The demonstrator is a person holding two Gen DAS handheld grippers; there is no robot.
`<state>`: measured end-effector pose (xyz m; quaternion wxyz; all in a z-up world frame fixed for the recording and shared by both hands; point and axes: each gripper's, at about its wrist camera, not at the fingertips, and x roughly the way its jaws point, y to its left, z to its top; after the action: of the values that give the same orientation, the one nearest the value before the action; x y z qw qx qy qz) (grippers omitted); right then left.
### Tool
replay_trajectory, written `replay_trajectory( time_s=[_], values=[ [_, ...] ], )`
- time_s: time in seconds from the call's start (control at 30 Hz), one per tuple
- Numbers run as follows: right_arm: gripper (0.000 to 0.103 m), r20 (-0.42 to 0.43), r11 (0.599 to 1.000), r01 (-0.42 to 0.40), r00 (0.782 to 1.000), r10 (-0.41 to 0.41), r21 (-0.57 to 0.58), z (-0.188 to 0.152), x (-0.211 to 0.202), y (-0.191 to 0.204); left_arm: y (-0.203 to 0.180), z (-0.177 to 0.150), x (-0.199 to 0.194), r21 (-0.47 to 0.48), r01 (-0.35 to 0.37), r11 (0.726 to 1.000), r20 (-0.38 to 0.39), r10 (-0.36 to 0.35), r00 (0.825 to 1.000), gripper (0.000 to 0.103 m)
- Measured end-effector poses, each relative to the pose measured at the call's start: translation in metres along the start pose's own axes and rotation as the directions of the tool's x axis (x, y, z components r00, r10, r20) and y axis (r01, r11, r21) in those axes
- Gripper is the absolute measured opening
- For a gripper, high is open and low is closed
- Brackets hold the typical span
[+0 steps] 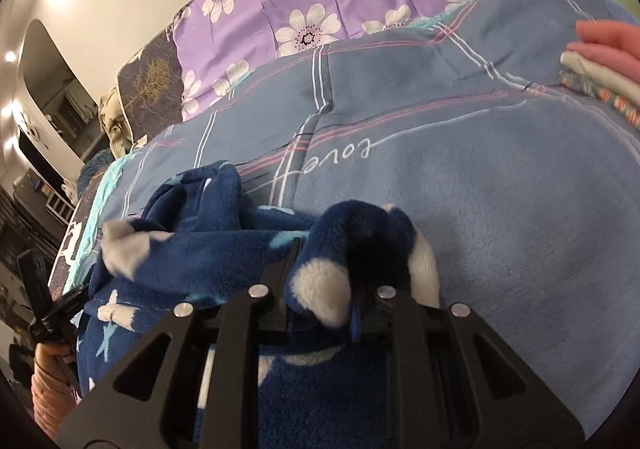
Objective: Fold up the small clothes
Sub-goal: 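Carry the held foot end over the body with the left gripper while the right gripper holds the other foot, then lay the foot end onto the sleepsuit and open both grippers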
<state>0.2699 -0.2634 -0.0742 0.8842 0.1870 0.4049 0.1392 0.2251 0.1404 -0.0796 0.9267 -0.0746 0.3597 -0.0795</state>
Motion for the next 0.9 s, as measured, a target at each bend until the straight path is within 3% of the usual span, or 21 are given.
replay_trajectory(
  time_s=[0.2,0.33,0.43,0.5,0.53,0.57,0.63,0.67,0.7,0.73,0.77,0.8,0.9],
  values=[
    [0.023,0.009,1.0,-0.003,1.0,0.004,-0.022,0.0,-0.008,0.006,-0.004,-0.002,-0.009,0.042,-0.013,0.999,0.025,0.012,1.0,0.022],
    [0.029,0.046,0.996,-0.075,0.996,0.077,-0.044,0.016,-0.024,0.019,-0.002,0.011,-0.025,-0.003,0.037,0.999,0.059,-0.037,0.998,0.021],
    [0.046,0.045,0.994,-0.11,0.993,0.11,-0.006,0.037,-0.019,0.02,0.018,0.032,-0.018,-0.129,0.097,0.987,0.045,-0.092,0.995,0.022],
    [0.061,0.027,0.999,-0.046,0.999,0.045,0.028,0.046,-0.009,0.015,0.024,0.036,-0.004,-0.167,0.105,0.98,0.006,-0.106,0.994,0.022],
    [0.062,0.025,0.999,-0.032,0.999,0.031,0.04,0.047,-0.009,0.013,0.024,0.035,-0.001,-0.176,0.106,0.979,-0.008,-0.109,0.994,0.023],
    [0.069,0.032,0.997,-0.06,0.998,0.058,0.04,0.048,-0.014,0.01,0.023,0.032,-0.003,-0.171,0.117,0.978,-0.009,-0.12,0.993,0.024],
    [0.076,0.056,0.997,-0.079,0.995,0.079,0.001,0.047,-0.026,0.008,0.019,0.026,-0.013,-0.127,0.135,0.983,0.004,-0.136,0.991,0.034],
    [0.077,0.077,0.998,-0.047,0.996,0.05,-0.046,0.047,-0.036,0.006,0.019,0.022,-0.022,-0.103,0.15,0.983,0.007,-0.15,0.989,0.037],
    [0.079,0.089,0.997,-0.015,0.996,0.022,-0.078,0.046,-0.041,0.005,0.02,0.018,-0.031,-0.086,0.151,0.985,0.013,-0.15,0.989,0.049],
    [0.08,0.099,0.993,0.025,0.995,-0.014,-0.113,0.046,-0.045,0.003,0.022,0.016,-0.041,-0.068,0.125,0.99,0.028,-0.124,0.992,0.069],
    [0.081,0.098,0.987,0.068,0.994,-0.054,-0.147,0.046,-0.047,0.0,0.024,0.013,-0.056,-0.041,0.056,0.998,0.064,-0.053,0.996,0.075],
    [0.081,0.087,0.982,0.086,0.994,-0.072,-0.166,0.044,-0.046,-0.002,0.026,0.011,-0.069,-0.013,0.012,1.0,0.097,-0.01,0.995,0.077],
    [0.081,0.027,0.971,0.092,0.996,-0.088,-0.222,0.043,-0.033,-0.007,0.031,0.008,-0.089,0.05,-0.015,0.999,0.133,0.008,0.991,0.078]
  ],
)
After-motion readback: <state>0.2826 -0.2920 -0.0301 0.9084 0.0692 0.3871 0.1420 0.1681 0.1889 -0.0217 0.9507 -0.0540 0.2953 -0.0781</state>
